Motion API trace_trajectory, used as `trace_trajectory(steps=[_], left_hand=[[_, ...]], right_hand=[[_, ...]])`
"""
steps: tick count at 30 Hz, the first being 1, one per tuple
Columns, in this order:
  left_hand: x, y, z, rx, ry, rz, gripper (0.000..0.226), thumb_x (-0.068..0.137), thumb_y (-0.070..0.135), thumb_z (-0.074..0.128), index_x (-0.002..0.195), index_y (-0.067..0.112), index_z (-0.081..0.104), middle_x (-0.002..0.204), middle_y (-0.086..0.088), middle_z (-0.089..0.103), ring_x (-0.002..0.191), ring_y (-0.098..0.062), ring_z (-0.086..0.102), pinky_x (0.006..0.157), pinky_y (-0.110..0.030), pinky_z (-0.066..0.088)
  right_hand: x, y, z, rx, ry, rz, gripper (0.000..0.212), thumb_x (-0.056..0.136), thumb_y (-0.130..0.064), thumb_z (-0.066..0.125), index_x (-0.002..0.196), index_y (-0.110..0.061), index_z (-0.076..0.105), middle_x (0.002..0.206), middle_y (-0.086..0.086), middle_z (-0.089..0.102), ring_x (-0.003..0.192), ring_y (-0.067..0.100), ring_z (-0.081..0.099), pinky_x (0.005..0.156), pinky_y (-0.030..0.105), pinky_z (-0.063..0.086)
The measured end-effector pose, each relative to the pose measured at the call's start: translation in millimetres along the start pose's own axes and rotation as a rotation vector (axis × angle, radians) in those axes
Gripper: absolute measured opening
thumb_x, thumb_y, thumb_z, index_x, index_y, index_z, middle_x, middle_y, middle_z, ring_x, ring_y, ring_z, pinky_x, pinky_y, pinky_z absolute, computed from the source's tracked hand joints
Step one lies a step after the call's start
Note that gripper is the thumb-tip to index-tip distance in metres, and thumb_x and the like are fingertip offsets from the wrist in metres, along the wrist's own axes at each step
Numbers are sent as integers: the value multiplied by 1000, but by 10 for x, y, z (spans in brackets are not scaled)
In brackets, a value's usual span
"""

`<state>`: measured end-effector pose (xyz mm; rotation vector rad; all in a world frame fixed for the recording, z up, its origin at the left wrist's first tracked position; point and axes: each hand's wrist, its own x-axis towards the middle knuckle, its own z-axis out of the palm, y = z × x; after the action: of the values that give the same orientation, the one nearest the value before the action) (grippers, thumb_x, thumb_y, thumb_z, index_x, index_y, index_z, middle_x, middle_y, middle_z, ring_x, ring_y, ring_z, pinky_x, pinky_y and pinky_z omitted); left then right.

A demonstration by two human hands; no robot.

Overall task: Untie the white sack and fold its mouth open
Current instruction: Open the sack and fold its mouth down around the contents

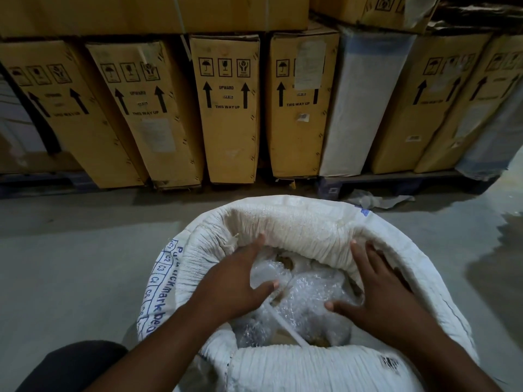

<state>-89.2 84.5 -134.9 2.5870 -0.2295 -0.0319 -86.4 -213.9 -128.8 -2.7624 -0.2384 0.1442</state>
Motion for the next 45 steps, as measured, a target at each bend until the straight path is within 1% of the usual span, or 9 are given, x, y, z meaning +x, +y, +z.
trace_trajectory(steps=[10, 18, 24, 30, 33, 38, 40, 42, 45], left_hand=[[183, -188, -134, -136, 183, -85, 120, 82, 76, 65, 162, 41, -18, 176, 10, 0, 161, -13, 8, 126, -50, 30], [258, -364, -413, 15, 332, -218, 107, 86, 69, 67, 166, 28, 8, 168, -6, 32, 153, -26, 34, 121, -46, 37], [221, -362, -328, 46, 318, -242, 106, 87, 63, 70, 166, 22, 14, 169, -8, 30, 155, -27, 29, 125, -42, 31], [152, -280, -112, 61, 235, -144, 103, 84, 55, 75, 165, 23, 19, 167, -2, 35, 152, -22, 37, 122, -40, 37], [142, -146, -96, 38, 230, -100, 77, 91, 55, 69, 157, 26, 42, 152, 5, 55, 133, -15, 56, 108, -36, 50], [294, 43, -181, -10, 131, -13, 46, 89, 60, 66, 123, 30, 73, 92, 19, 71, 85, 2, 66, 81, -32, 60], [380, 46, -178, -5, 39, 16, 51, 90, 60, 68, 133, 33, 68, 108, 16, 74, 100, 0, 68, 89, -31, 59], [442, -36, -156, 8, 6, 28, 74, 89, 63, 68, 155, 37, 46, 146, 12, 61, 133, -10, 58, 106, -32, 49], [505, -185, -120, -54, 8, 42, 102, 85, 71, 66, 166, 38, 13, 170, 10, 28, 154, -12, 31, 122, -37, 35]], right_hand=[[149, 115, -52, 99, 248, -24, 124, 71, -89, 52, 166, -32, -5, 175, -6, -4, 160, 10, -7, 129, 37, 7], [176, 292, -186, 140, 382, 24, 102, 82, -59, 76, 163, -27, 22, 166, 2, 35, 153, 20, 31, 121, 35, 28], [149, 332, -107, 169, 326, 76, 102, 82, -50, 81, 162, -25, 22, 164, 4, 38, 151, 21, 32, 115, 27, 23], [159, 271, -3, 200, 242, 47, 108, 79, -52, 80, 164, -32, 16, 168, -4, 34, 155, 15, 29, 126, 44, 29], [164, 142, 16, 184, 284, 76, 95, 83, -43, 80, 161, -25, 29, 160, 2, 47, 146, 20, 45, 119, 44, 39], [197, -221, -24, 195, 342, -85, 53, 91, -38, 75, 138, -26, 54, 111, -9, 64, 99, 7, 64, 81, 29, 53], [257, -306, 12, 135, 294, -195, 50, 93, -44, 70, 137, -30, 52, 116, -11, 61, 102, 8, 64, 80, 32, 55], [355, -278, 71, -12, 224, -252, 64, 91, -58, 61, 148, -37, 42, 139, -11, 54, 122, 15, 59, 97, 39, 52], [492, -107, 170, -131, 100, -191, 94, 86, -78, 48, 164, -43, 10, 173, -10, 14, 159, 19, 15, 128, 51, 15]])
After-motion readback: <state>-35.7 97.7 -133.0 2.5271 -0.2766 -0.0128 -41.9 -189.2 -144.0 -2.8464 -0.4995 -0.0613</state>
